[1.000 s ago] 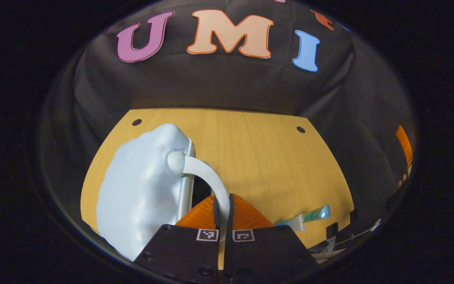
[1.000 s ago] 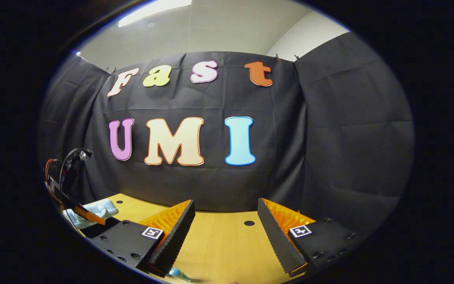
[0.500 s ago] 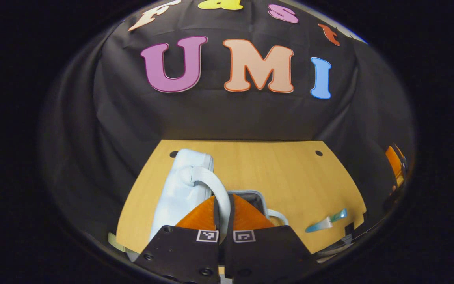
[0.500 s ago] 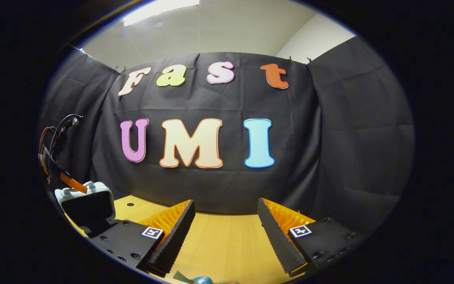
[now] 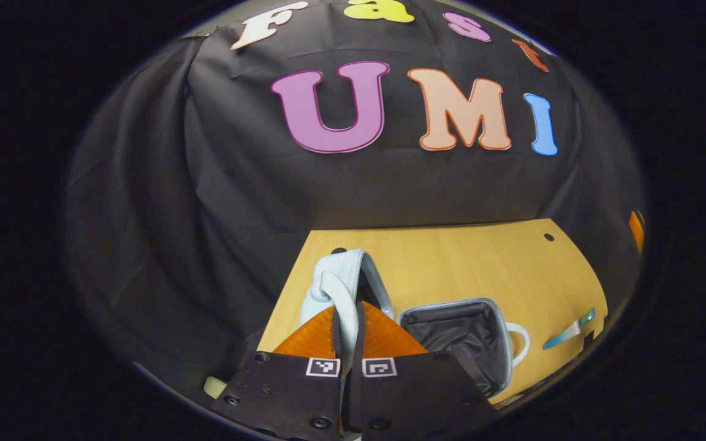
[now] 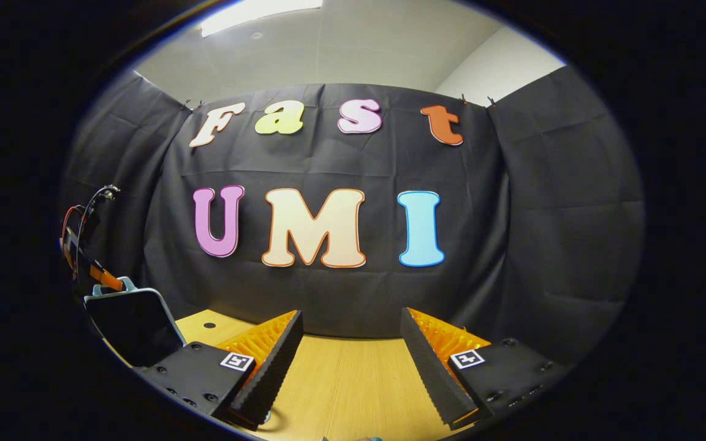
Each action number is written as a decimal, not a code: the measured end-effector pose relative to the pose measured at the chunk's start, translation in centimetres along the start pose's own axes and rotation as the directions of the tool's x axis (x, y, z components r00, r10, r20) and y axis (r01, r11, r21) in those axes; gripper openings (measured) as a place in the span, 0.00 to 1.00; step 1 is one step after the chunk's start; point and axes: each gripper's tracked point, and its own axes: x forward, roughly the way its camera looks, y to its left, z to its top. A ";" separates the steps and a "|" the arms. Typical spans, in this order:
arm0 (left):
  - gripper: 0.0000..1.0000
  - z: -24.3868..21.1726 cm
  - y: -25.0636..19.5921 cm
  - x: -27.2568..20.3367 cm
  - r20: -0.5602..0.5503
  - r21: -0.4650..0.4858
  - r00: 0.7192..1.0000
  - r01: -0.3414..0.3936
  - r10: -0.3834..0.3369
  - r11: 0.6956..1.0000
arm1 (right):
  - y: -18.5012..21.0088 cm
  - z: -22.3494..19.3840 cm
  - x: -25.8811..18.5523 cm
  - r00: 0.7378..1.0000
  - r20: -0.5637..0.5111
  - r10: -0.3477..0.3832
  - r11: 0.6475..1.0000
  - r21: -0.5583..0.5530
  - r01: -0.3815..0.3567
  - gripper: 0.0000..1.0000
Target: First open the suitcase, pack the skin care products into it, and then close the suitcase.
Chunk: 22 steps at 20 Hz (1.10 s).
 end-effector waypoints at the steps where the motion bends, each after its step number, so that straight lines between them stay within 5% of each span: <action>1: 0.00 -0.3 1.5 0.4 0.003 -0.007 1.000 -0.013 0.013 1.000 | 0.5 0.1 0.0 1.000 -0.001 -0.002 1.000 -0.005 0.002 1.00; 11: 0.00 -5.8 11.3 4.8 -0.066 -0.136 0.995 -0.081 0.072 0.987 | 4.8 0.9 0.4 1.000 0.001 -0.005 0.999 -0.046 0.005 1.00; 22: 0.00 -15.9 15.0 11.5 -0.191 -0.217 0.974 -0.167 0.126 0.962 | 5.2 -0.7 0.5 0.998 -0.060 -0.005 0.996 -0.087 0.000 1.00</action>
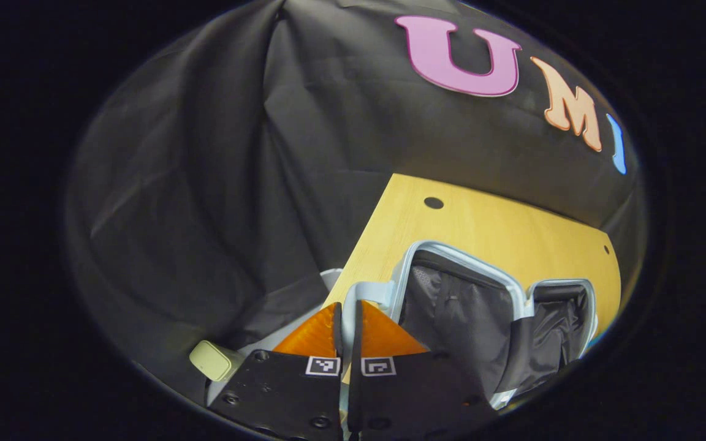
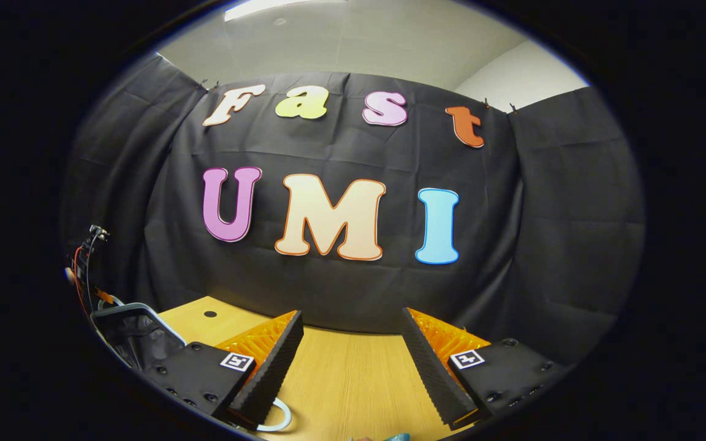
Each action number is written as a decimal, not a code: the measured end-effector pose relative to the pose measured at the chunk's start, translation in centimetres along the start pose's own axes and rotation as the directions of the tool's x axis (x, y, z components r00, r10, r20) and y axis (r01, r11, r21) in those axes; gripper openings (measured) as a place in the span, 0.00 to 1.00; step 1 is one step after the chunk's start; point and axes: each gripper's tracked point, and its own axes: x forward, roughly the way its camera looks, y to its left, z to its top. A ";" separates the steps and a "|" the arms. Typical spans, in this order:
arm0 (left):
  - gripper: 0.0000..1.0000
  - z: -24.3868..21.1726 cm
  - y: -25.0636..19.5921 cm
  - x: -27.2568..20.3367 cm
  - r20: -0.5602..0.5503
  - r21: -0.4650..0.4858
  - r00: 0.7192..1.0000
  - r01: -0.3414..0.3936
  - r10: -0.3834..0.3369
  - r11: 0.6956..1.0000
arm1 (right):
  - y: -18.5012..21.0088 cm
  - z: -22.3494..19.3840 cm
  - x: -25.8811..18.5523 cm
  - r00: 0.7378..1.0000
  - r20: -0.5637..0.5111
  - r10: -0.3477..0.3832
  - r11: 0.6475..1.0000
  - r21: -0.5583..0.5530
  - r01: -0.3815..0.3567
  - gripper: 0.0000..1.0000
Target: First open the suitcase, pack the skin care products into it, and then close the suitcase.
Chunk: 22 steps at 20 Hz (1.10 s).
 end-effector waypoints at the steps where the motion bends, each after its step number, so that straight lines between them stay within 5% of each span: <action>1: 0.00 -0.7 0.3 0.7 -0.010 0.000 1.000 -0.012 0.012 1.000 | 0.0 0.0 0.0 1.000 -0.003 -0.001 1.000 -0.004 0.001 1.00; 7: 0.01 -4.2 1.9 3.4 -0.037 -0.067 0.997 -0.068 0.065 0.995 | -0.9 -0.8 -0.1 1.000 -0.022 -0.020 1.000 -0.006 0.020 1.00; 11: 0.22 -4.6 2.4 4.4 -0.002 -0.132 0.992 -0.122 0.122 0.984 | -1.5 -0.8 -0.4 0.999 -0.024 -0.030 1.000 -0.007 0.030 1.00; 14: 1.00 -2.1 2.0 1.9 0.132 -0.163 0.979 -0.134 0.157 0.977 | -2.1 0.0 -0.5 1.000 0.002 -0.027 1.000 0.002 0.027 1.00; 15: 0.93 -0.8 1.8 0.5 0.188 -0.163 0.967 -0.143 0.173 0.976 | -2.3 0.4 -0.6 1.000 0.018 -0.024 1.000 0.008 0.024 1.00; 22: 0.93 6.9 -3.0 -11.5 0.474 -0.154 0.854 -0.158 0.214 0.975 | -5.5 2.3 -1.8 0.994 0.107 -0.015 0.998 0.062 0.008 1.00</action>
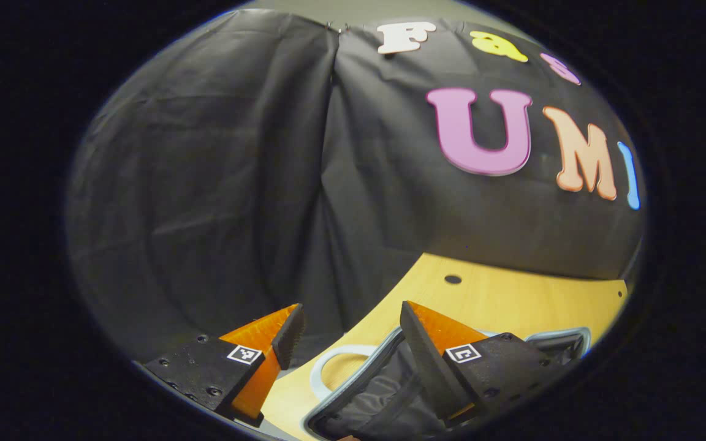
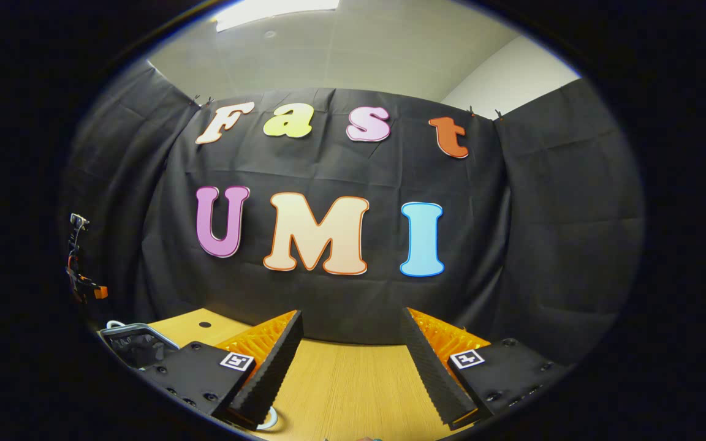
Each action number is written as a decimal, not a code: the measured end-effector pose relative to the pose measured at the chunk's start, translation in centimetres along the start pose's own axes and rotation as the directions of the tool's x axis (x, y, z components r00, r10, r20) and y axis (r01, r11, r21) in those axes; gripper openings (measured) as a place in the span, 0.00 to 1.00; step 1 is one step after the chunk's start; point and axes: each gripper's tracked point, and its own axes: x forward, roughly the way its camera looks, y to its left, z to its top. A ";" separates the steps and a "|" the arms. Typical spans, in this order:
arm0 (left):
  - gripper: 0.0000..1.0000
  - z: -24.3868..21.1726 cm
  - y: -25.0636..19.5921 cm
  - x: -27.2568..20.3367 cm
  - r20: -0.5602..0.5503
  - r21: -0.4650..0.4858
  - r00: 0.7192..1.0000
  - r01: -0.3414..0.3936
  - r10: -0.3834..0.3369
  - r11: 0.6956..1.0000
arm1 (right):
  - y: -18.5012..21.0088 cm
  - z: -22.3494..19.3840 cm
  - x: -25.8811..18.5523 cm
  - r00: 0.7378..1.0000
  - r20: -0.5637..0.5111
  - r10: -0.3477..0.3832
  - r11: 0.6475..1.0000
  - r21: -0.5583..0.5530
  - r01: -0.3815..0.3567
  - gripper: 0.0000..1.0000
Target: First open the suitcase, pack the skin care products into it, and then close the suitcase.
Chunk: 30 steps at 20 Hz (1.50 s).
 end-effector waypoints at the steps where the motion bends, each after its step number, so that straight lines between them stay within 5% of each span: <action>1: 0.93 1.5 -1.1 -1.4 0.029 -0.001 0.999 0.017 -0.017 1.000 | -0.7 0.3 -0.2 1.000 0.010 -0.002 1.000 0.009 0.002 1.00; 7: 0.93 7.7 -8.3 -9.7 0.149 0.004 0.980 0.129 -0.128 0.992 | -4.7 1.4 -1.6 0.999 0.044 -0.003 0.999 0.041 0.001 1.00; 14: 0.93 8.7 -18.4 -15.2 0.173 0.011 0.949 0.267 -0.265 0.964 | -7.7 2.4 -3.7 0.996 0.086 0.007 0.999 0.051 -0.012 1.00; 22: 0.93 5.1 -30.8 -22.6 0.114 0.059 0.874 0.469 -0.472 0.881 | -10.6 1.8 -5.0 0.996 0.088 0.017 0.996 0.080 -0.025 1.00; 30: 0.94 -2.5 -39.7 -27.2 -0.036 0.050 0.809 0.588 -0.587 0.807 | -13.5 0.5 -6.0 0.997 0.066 0.040 0.996 0.079 -0.045 1.00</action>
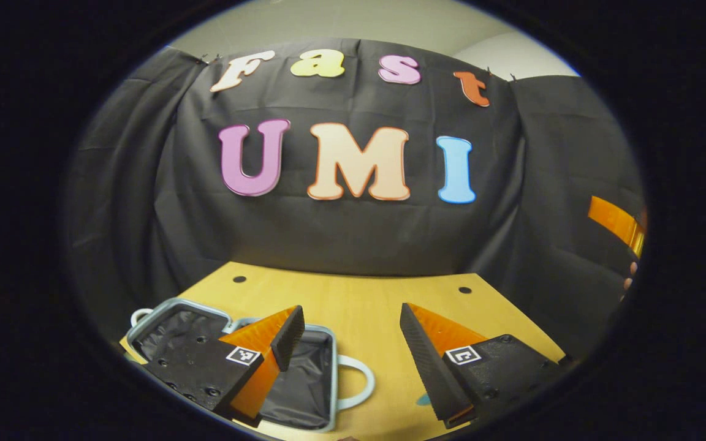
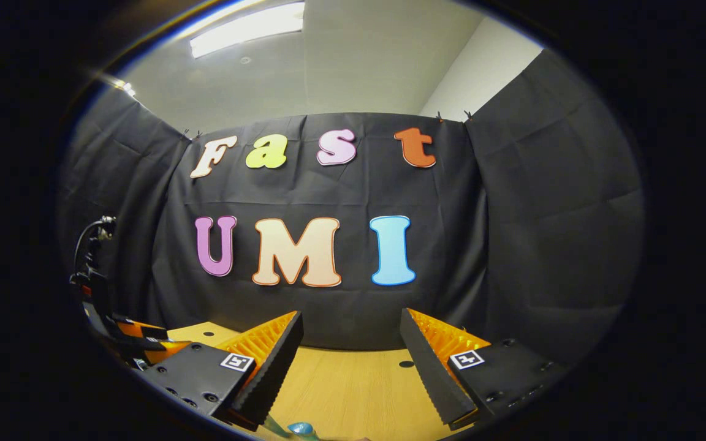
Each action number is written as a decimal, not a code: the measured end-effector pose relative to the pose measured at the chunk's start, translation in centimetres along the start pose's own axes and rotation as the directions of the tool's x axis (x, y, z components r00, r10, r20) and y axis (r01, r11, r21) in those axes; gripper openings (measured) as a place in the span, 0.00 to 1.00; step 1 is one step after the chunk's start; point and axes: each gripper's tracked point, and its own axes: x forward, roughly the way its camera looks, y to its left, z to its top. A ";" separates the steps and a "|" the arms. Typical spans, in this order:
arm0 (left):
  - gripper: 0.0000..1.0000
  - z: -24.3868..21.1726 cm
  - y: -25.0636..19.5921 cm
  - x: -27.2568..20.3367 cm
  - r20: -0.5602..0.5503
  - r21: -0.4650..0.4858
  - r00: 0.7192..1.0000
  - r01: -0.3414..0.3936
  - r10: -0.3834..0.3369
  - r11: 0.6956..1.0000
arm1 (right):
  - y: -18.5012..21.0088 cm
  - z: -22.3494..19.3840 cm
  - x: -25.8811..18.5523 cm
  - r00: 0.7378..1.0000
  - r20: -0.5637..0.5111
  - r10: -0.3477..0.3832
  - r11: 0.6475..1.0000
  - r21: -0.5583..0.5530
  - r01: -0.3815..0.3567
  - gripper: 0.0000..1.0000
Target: First open the suitcase, pack the skin care products into it, and then close the suitcase.
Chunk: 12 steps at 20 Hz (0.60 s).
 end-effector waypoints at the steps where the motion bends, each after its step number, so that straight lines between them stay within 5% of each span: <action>1: 0.94 -1.0 -1.2 0.4 -0.023 -0.009 1.000 0.018 -0.018 1.000 | -0.4 -0.2 -0.2 1.000 -0.005 0.005 1.000 -0.002 -0.005 1.00; 12: 0.94 -12.3 -8.5 1.0 -0.242 -0.101 0.960 0.120 -0.141 0.988 | -3.0 -2.7 -1.5 0.998 -0.061 0.034 0.999 -0.037 -0.036 1.00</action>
